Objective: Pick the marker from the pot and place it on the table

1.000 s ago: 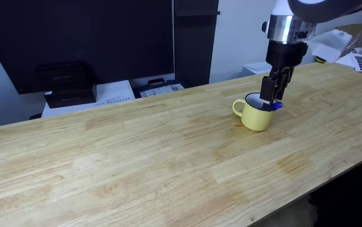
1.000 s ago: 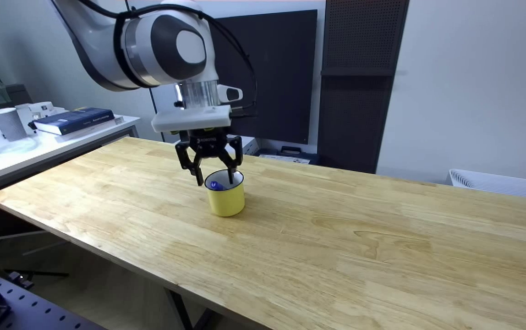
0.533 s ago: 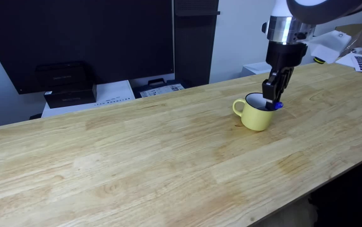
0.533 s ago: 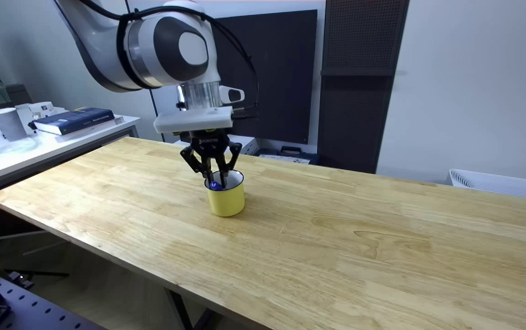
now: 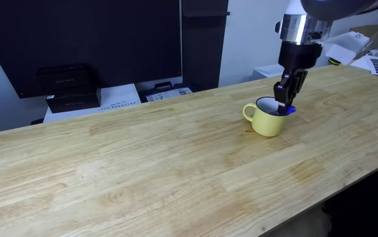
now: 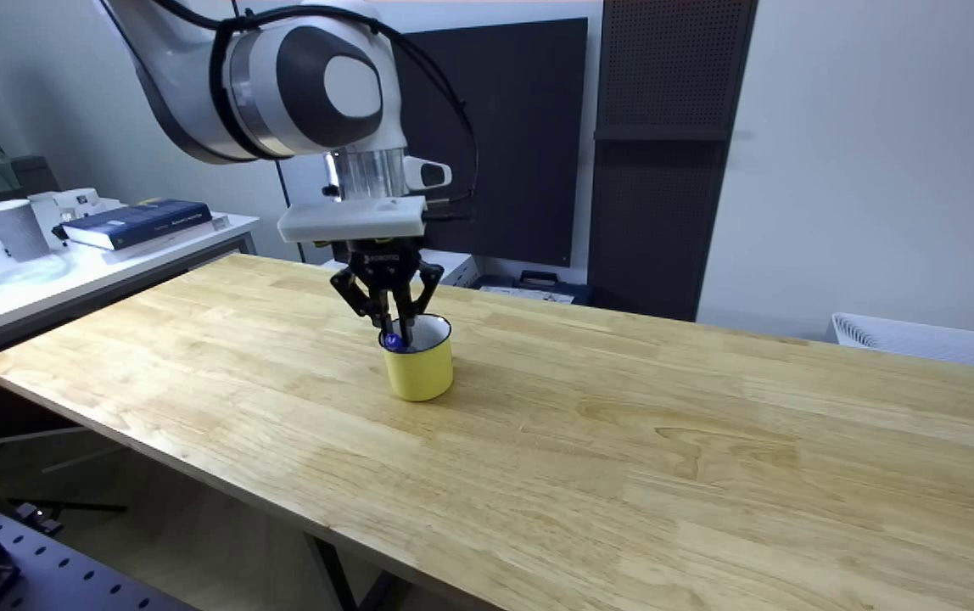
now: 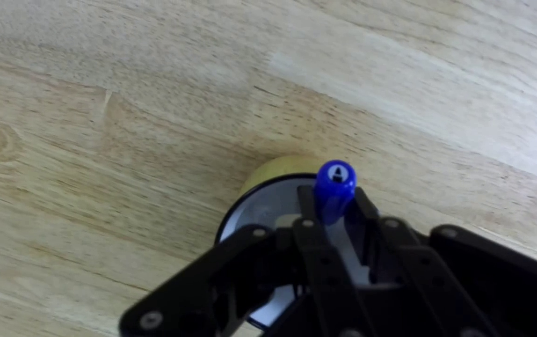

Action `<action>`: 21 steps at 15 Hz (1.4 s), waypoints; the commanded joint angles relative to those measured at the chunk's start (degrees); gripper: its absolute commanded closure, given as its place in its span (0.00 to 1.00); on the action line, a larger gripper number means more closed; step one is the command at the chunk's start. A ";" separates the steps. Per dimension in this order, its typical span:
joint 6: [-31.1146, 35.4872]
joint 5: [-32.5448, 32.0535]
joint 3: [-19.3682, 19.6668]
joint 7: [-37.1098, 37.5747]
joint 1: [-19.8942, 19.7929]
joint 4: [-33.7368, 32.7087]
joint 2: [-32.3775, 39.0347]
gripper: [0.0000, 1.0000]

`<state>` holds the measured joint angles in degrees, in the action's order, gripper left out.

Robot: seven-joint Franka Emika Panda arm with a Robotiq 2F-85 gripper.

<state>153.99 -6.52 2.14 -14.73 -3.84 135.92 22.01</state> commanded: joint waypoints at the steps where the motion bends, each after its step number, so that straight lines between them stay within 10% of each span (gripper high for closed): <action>1: -1.18 2.49 -1.89 -0.56 -1.67 4.23 -6.92 0.95; 14: -3.10 -12.03 0.97 12.25 -4.86 18.50 -40.25 0.95; 21: 0.79 -10.59 7.31 6.60 -10.12 15.16 -31.64 0.95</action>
<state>152.78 -18.34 7.23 -6.17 -13.88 154.30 -15.98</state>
